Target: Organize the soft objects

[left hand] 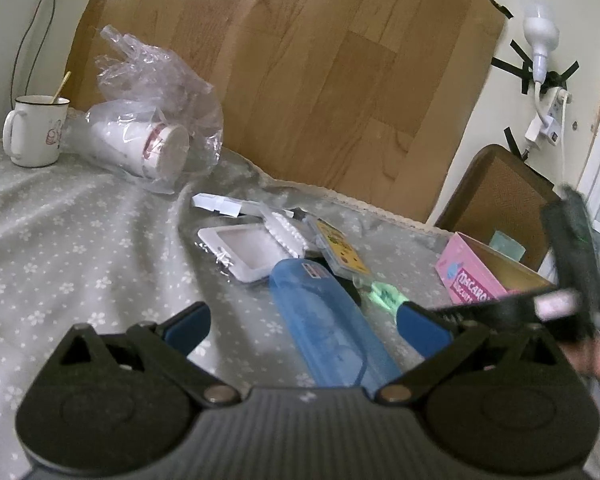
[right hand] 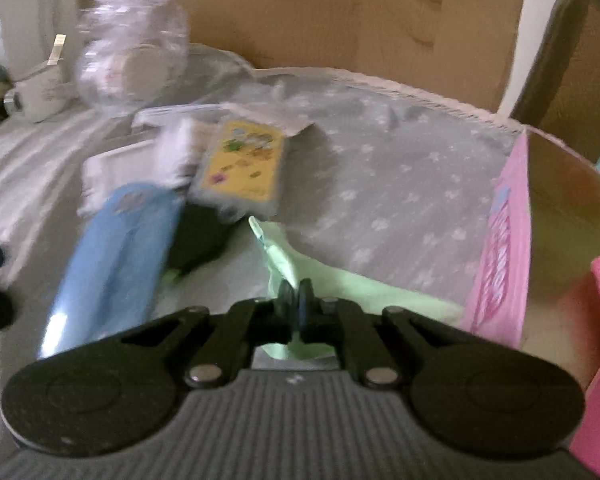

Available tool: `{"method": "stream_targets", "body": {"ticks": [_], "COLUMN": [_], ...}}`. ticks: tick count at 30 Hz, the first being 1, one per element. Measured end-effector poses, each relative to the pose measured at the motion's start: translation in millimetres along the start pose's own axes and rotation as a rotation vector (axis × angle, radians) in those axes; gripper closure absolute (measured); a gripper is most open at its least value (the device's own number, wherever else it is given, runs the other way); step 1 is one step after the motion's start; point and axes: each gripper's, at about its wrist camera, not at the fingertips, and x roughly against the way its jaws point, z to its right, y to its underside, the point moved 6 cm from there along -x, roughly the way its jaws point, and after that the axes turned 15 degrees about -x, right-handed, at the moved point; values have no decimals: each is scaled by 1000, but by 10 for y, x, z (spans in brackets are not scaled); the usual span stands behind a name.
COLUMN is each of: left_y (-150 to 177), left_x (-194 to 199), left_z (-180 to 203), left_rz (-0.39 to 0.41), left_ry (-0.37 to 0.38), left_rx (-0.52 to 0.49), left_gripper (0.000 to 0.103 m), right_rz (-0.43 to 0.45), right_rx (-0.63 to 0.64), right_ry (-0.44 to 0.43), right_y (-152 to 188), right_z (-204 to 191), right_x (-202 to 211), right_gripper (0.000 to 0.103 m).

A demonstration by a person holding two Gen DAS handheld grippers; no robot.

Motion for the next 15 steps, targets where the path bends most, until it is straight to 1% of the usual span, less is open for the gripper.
{"method": "stream_targets", "body": {"ticks": [5, 7, 9, 10, 11, 13, 15], "left_y": [0, 4, 11, 12, 11, 13, 15], "left_x": [2, 7, 4, 2, 2, 7, 10], "left_z": [-22, -40, -50, -49, -44, -29, -8], "left_rz": [-3, -4, -7, -9, -9, -11, -13], "left_ry": [-6, -7, -6, -7, -7, -8, -6], "left_rx": [9, 20, 25, 24, 22, 14, 3], "left_gripper": [0, 0, 0, 0, 0, 0, 0], "right_rz": [-20, -21, -17, -28, -25, -6, 16], "right_rx": [40, 47, 77, 62, 68, 81, 55], "right_ry": [-151, -232, -288, -285, -312, -330, -338], "right_y": [426, 645, 893, 1000, 1128, 1329, 1494], "right_z": [-243, -357, -467, -497, -542, -571, -518], "right_x": [372, 593, 823, 916, 1028, 1200, 1342], "right_gripper": [97, 97, 97, 97, 97, 97, 97]}}
